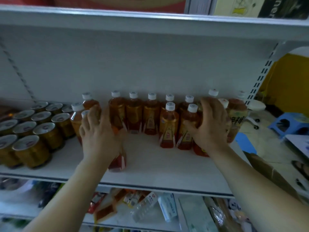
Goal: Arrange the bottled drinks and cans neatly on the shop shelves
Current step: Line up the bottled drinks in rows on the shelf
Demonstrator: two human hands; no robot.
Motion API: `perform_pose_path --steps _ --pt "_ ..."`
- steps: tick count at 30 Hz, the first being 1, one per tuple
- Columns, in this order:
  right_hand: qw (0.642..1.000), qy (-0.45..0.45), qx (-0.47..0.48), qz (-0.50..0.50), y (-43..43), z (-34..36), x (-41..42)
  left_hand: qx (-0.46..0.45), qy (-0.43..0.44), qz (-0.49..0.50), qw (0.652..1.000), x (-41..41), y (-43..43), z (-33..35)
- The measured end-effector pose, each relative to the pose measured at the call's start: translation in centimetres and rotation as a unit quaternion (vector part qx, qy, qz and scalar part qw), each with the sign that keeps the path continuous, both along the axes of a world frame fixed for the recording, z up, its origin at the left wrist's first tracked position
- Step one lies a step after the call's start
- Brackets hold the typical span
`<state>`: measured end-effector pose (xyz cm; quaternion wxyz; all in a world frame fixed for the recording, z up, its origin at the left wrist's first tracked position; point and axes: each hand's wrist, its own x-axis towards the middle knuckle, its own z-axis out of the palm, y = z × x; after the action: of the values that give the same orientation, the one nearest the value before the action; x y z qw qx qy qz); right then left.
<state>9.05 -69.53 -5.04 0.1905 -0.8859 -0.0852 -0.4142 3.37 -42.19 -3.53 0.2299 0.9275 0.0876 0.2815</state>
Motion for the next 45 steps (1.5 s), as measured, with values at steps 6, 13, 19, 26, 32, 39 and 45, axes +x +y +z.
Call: perform_pose_path --steps 6,13,19,26,32,39,45 --pt "0.955 0.266 -0.129 0.0 4.5 0.9 3.5 -0.123 0.116 -0.107 0.98 0.1 0.6 -1.6" --pt "0.96 0.242 -0.141 -0.004 3.9 0.2 3.6 -0.175 0.098 -0.224 0.954 5.8 -4.3 -1.9" --pt "0.959 0.245 -0.138 -0.01 3.8 -0.2 3.9 -0.138 0.088 -0.283 0.945 10.2 -5.9 -2.6" --pt "0.961 0.238 -0.141 -0.005 7.2 1.9 3.0 0.0 -0.12 -0.105 0.987 3.7 1.7 -1.2" --pt "0.937 0.286 -0.202 -0.001 11.8 2.4 4.3 -0.101 0.089 0.061 0.989 1.5 7.2 -5.5" --pt "0.933 0.276 -0.23 0.014 11.3 2.6 4.5 -0.191 0.099 -0.115 0.97 3.9 3.6 -5.2" --pt "0.931 0.278 -0.238 0.02 10.4 2.8 4.3 -0.249 0.123 -0.205 0.939 8.4 1.1 -5.1"
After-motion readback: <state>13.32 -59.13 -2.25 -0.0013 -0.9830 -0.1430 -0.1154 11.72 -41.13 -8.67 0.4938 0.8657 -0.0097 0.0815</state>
